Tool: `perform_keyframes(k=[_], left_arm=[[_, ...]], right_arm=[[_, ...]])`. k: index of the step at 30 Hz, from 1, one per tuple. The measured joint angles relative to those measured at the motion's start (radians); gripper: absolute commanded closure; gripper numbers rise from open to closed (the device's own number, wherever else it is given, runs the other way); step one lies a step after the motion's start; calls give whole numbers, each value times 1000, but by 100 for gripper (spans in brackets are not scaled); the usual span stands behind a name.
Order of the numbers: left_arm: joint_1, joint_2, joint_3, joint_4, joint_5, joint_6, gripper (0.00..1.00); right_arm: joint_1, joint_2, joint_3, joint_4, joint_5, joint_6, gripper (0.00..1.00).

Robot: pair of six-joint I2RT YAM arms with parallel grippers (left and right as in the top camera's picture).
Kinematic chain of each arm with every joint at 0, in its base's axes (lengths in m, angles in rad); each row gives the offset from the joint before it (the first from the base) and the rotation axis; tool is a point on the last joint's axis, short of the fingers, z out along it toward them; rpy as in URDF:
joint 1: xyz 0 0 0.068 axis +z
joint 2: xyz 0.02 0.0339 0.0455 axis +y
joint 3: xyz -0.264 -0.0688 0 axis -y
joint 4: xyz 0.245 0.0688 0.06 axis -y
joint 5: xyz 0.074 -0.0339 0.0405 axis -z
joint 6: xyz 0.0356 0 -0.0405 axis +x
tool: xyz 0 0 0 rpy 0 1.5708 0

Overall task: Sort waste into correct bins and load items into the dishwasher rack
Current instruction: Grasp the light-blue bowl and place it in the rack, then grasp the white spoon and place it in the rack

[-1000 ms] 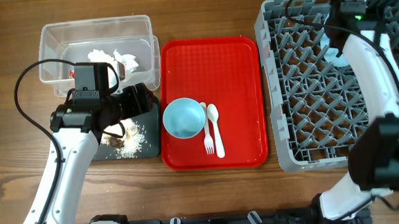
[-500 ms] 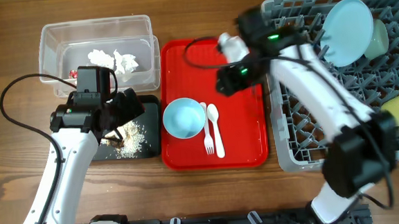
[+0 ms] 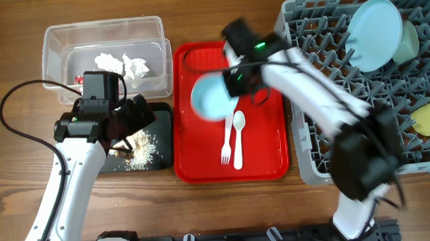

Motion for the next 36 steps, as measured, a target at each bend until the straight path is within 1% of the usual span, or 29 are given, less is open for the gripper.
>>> perform_keyframes(k=[3,5,6,9,10,13,14,17,19,23,25,27,32,34,36], left_arm=[[0,0,0,0,0,0,0],[0,0,0,0,0,0,0],[0,0,0,0,0,0,0],[0,0,0,1,0,0,0],[0,0,0,1,0,0,0],[0,0,0,0,0,0,0],[0,0,0,1,0,0,0],[0,0,0,1,0,0,0],[0,0,0,0,0,0,0],[0,0,0,1,0,0,0],[0,0,0,0,0,0,0],[0,0,0,2,0,0,0],[0,0,0,5,0,0,0],[0,0,0,5,0,0,0],[0,0,0,5,0,0,0]], right_arm=[[-121,-237,53,86,191,-95,96],[-179,-323,64,138,363,-185,96],[-205,-332,66,169,494,-230,96],[-272,-303,56,237,845,-289,96],[-285,-286,53,255,930,-292,96],[-290,-209,41,310,1110,-296,96],[-290,-153,35,332,1170,-299,96],[-290,-39,29,382,1247,-312,96],[-290,42,25,391,1281,-317,96],[-290,119,24,381,1307,-317,96],[-288,126,24,359,1313,-309,96],[-285,126,25,291,1286,-286,96],[-277,126,29,10,1024,-156,95],[-278,126,24,-33,926,-127,83],[-281,108,21,-45,811,-107,65]])
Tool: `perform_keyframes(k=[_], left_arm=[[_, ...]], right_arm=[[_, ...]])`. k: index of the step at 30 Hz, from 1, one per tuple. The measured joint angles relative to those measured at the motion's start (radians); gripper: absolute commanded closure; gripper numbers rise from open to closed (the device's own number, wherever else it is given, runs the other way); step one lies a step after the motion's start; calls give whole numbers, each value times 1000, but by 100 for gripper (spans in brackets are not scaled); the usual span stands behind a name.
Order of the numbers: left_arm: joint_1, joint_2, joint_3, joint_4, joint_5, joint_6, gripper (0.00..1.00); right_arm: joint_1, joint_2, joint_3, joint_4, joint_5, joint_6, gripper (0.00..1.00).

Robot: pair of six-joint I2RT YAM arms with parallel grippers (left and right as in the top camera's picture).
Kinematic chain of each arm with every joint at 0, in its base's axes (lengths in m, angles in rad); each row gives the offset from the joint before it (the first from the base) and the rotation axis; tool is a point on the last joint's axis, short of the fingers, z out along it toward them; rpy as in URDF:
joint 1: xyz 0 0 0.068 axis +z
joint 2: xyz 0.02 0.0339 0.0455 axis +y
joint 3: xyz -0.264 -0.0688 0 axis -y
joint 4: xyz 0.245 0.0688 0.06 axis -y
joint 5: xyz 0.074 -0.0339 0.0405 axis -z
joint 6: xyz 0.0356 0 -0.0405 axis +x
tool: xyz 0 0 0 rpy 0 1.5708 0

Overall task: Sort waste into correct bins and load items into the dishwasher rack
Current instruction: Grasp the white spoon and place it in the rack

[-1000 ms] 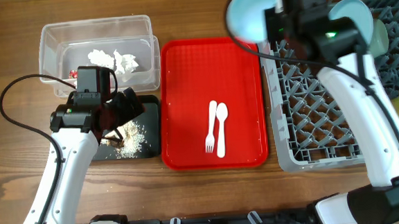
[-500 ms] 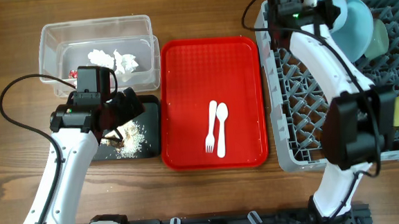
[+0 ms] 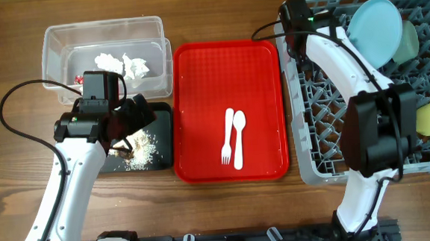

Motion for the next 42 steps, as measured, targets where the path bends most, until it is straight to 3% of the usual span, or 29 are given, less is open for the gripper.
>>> perform_keyframes(k=[1,2,3,8,10,13,21,24,27,28,30,35,42], left_arm=[[0,0,0,0,0,0,0],[0,0,0,0,0,0,0],[0,0,0,-1,0,0,0],[0,0,0,0,0,0,0],[0,0,0,0,0,0,0],[0,0,0,0,0,0,0],[0,0,0,0,0,0,0],[0,0,0,-1,0,0,0],[0,0,0,-2,0,0,0],[0,0,0,-2,0,0,0],[0,0,0,-2,0,0,0],[0,0,0,-8,0,0,0],[0,0,0,-12,0,0,0]], right_arm=[[0,-15,-2,0,-32,3,62],[0,-61,-7,-3,-101,-2,51],[0,-129,-8,0,-167,-14,49],[0,-432,0,-20,-653,-41,48],[26,-427,-4,-57,-839,-24,48],[142,-384,-97,-62,-935,42,47],[417,-213,-383,102,-883,328,48],[419,-117,-389,140,-847,397,60],[419,-85,-379,143,-832,427,91],[419,-81,-377,142,-828,431,96],[418,-80,-374,142,-827,438,96],[327,-95,-313,18,-798,356,96],[14,-456,-164,-123,-723,39,96]])
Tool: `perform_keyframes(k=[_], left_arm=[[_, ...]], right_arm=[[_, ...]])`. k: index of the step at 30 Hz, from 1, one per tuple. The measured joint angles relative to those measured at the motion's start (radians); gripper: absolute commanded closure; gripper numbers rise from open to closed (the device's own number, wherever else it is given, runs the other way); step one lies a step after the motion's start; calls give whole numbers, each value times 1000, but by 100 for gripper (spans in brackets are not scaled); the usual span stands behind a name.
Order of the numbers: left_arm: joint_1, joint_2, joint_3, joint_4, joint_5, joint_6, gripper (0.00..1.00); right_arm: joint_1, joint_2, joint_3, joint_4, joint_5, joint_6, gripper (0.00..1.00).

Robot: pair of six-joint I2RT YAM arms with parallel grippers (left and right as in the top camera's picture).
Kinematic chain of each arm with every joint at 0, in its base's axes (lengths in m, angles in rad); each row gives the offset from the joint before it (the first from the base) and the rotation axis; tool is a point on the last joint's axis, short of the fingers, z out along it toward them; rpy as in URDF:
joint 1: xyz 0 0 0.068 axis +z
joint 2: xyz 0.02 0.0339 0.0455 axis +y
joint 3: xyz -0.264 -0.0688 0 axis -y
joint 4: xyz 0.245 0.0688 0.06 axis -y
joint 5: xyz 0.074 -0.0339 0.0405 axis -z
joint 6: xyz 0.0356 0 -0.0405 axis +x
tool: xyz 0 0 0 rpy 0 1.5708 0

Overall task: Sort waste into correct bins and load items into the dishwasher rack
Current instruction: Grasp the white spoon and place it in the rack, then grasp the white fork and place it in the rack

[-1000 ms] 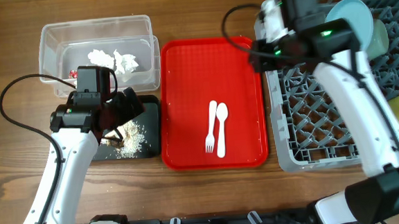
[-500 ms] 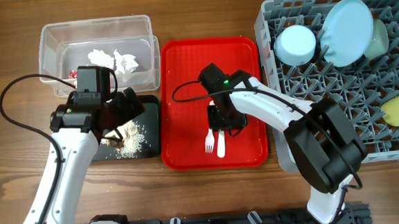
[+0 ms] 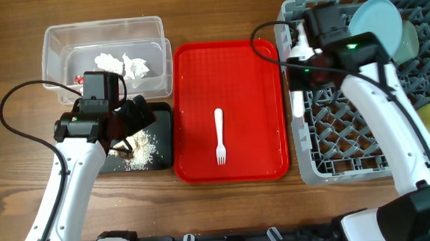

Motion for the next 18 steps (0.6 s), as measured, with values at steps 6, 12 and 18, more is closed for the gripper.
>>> perform_keyframes(k=[6,12,18], left_arm=[[0,0,0,0,0,0,0],[0,0,0,-1,0,0,0],[0,0,0,-3,0,0,0]], right_arm=[[-116,60,-154,71,33,-97,92],[-116,96,-222,119,16,-117,57],[-111,13,-76,108,-89,-117,50]])
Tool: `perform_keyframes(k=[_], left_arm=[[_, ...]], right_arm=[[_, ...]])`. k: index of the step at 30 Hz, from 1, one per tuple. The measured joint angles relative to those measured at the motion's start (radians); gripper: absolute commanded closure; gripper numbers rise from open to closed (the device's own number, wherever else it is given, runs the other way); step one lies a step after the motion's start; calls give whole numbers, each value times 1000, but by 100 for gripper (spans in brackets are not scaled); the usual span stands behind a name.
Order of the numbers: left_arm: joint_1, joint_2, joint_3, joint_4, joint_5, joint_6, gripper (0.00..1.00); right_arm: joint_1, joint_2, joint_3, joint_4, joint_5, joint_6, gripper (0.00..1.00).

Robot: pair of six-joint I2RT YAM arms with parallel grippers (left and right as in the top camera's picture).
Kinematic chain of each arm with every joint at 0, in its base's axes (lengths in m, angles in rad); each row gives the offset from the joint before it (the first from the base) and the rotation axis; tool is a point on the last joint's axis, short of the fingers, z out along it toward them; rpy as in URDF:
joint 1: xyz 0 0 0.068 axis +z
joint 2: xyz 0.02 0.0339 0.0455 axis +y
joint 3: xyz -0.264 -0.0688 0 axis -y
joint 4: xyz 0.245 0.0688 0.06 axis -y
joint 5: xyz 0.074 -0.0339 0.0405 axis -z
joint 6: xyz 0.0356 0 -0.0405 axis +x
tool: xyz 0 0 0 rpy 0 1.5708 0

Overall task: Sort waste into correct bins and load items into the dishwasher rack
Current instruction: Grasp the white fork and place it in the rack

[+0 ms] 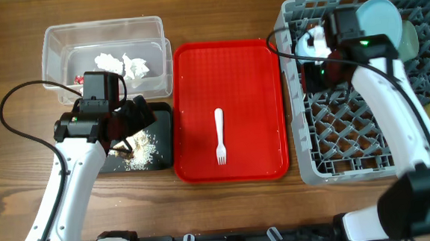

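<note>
A white fork [220, 135] lies alone on the red tray [190, 77]. My right gripper [311, 46] hovers over the top left corner of the grey dishwasher rack [351, 149], shut on a white spoon [314, 38] that shows only in part. In the rack stand a light blue plate [377, 21], a green bowl [410, 40] and a yellow cup. My left gripper [144, 114] hangs over the black tray [161, 157]; its fingers look spread and hold nothing.
A clear plastic bin [68, 40] at the back left holds crumpled white tissue [125, 65] and a small red item. Crumbs [143, 149] and a brown scrap lie on the black tray. The rack fills the right side of the table.
My right gripper has moved up and to the right over the rack's top left corner, taking the spoon with it. The fork and the left arm have not moved.
My right gripper was first over the red tray with a blue plate, fork and spoon beside it. Then it was at the rack, the tray holding only fork and spoon. Later the spoon had left the tray and hung at the rack's left edge, now farther in.
</note>
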Motion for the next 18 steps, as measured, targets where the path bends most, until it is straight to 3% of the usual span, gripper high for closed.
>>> perform_keyframes(k=[6,8,13,16,17,18], left_arm=[[0,0,0,0,0,0,0],[0,0,0,0,0,0,0],[0,0,0,0,0,0,0],[0,0,0,0,0,0,0],[0,0,0,0,0,0,0],[0,0,0,0,0,0,0]], right_arm=[[235,-22,14,39,-206,46,42],[372,82,11,61,-201,114,42],[559,323,8,128,-136,322,44],[600,430,8,151,-114,388,56],[607,452,11,148,-103,417,64],[608,454,11,143,-86,442,81]])
